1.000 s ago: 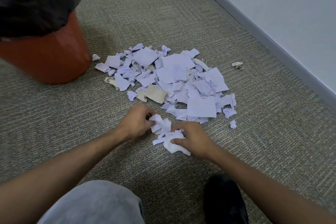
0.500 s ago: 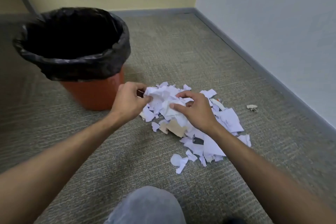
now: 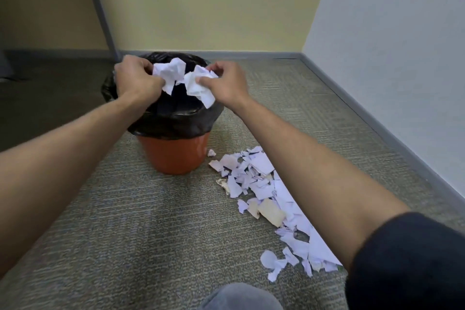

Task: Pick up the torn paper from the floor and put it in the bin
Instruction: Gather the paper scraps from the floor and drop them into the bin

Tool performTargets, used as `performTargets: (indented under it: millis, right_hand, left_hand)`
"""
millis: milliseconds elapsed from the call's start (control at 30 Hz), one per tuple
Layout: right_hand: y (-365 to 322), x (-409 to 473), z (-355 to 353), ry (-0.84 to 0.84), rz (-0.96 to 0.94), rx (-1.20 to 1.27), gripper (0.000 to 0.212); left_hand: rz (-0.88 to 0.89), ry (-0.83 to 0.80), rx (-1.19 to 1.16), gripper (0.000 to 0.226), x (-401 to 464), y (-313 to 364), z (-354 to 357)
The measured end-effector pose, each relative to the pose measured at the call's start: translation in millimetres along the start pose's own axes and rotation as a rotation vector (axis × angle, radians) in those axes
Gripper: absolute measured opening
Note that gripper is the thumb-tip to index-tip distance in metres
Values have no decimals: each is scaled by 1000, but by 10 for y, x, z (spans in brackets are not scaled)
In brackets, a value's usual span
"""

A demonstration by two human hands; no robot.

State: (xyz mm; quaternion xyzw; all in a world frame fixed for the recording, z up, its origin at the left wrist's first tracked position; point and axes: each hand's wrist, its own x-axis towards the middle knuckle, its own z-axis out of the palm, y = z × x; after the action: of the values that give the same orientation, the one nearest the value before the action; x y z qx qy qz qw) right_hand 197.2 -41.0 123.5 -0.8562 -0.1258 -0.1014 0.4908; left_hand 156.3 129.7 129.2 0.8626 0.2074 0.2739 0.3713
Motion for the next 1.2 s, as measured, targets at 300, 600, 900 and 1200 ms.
performTargets:
  millis: [300, 600, 900, 1200]
  right_hand:
    - [-27, 226, 293, -71, -123, -194, 41]
    - [668, -606, -462, -38, -131, -210, 26]
    - [1976, -1630, -857, -190, 168, -397, 32]
    - [2511, -2085, -689, -467, 377, -833, 106]
  left_hand:
    - [159, 5, 71, 28, 53, -213, -30]
    - [620, -104, -81, 16, -848, -210, 474]
    - [653, -562, 105, 27, -1843, -662, 1524]
    - [696, -1088, 447, 110, -2203, -1024, 2240]
